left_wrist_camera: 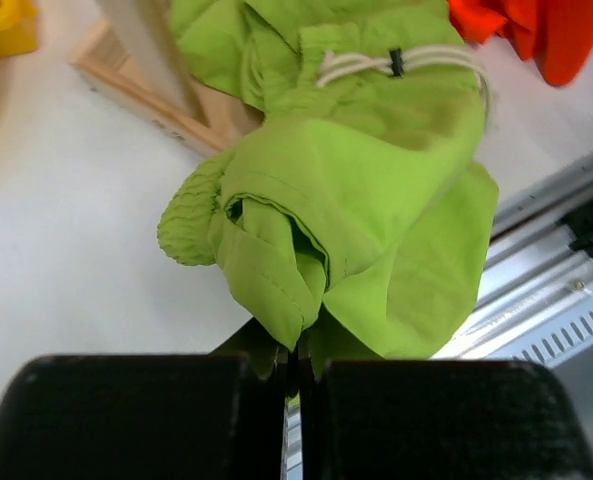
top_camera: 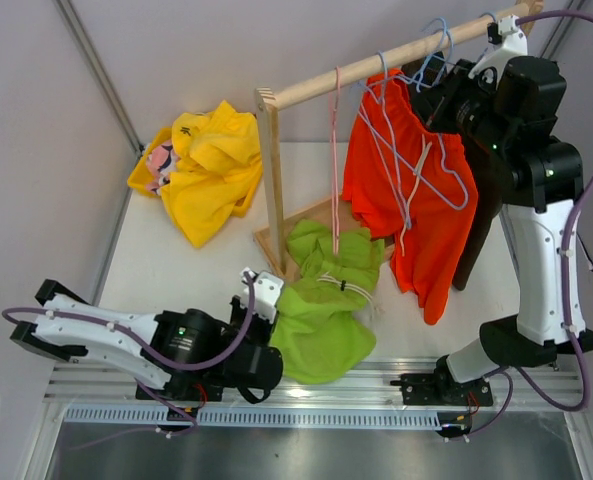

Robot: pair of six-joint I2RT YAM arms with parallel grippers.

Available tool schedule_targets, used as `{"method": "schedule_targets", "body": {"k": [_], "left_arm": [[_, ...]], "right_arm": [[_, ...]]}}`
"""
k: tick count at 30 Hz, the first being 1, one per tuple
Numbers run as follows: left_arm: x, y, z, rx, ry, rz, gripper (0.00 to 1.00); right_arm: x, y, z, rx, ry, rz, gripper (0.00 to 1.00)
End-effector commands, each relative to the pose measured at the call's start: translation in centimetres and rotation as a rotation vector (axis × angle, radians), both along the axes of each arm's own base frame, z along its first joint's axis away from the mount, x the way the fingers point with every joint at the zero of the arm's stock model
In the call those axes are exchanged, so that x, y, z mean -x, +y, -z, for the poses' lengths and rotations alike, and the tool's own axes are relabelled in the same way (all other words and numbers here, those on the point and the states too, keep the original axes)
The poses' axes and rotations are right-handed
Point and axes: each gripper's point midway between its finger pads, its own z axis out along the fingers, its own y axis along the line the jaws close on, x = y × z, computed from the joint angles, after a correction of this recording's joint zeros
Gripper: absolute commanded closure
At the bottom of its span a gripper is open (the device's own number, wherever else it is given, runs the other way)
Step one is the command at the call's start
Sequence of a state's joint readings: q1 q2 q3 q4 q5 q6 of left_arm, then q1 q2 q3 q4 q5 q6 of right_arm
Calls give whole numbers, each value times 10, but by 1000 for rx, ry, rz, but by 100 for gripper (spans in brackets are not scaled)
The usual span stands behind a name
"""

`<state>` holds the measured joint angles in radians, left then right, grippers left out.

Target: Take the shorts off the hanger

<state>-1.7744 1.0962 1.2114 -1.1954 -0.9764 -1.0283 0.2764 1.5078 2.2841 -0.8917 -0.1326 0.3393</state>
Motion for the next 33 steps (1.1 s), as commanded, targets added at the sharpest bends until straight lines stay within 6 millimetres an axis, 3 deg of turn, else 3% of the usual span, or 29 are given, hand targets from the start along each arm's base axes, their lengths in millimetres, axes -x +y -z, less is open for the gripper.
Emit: {"method": "schedule_targets", "body": {"k": [1,5,8,9,12,15,16,18,19,25,26,27,29,32,33], "left_arm": [[-20,36,-26,40,-67,-118,100],[-40,65,-55,98,-110,-186,100],[-57,86,-83,145,-157,-239,100],[-63,89,-98,220,-165,-263,100],[-78,97,-125,239,-231,-272,100],[-92,108,-139,200,-275,-309,100],[-96,110,-142,161,-293,-307,100],[-106,117,-154,153,-321,-335,100],[-109,119,-160,164,-332,-343,100],[-142,145,-202,175,-430,-439,100],[-152,133,-201,155,-417,-408,100],[-161,146,-208,149,-429,-459,100],[-176,149,-217,136,-443,-478,100],[-203,175,-232,144,-466,-571,100],[-209,175,-234,155,-465,-561,100]], "right_arm": [[-7,5,-39,-43,-138,-22,100],[-18,18,-21,-51,-88,-65,100],[-15,23,-12,-46,-70,-79,100],[-17,23,0,-37,-43,-76,100],[-10,20,8,-18,-36,-66,100],[-3,17,25,12,-4,-64,73],[-1,15,33,29,15,-61,41],[1,9,43,52,39,-37,11],[0,8,47,59,50,-29,1],[17,-14,39,90,11,47,0],[19,-17,39,100,2,56,0],[28,-23,32,98,-18,77,0],[37,-31,27,102,-35,96,1],[54,-45,18,105,-65,136,1],[58,-48,20,111,-63,147,1]]}}
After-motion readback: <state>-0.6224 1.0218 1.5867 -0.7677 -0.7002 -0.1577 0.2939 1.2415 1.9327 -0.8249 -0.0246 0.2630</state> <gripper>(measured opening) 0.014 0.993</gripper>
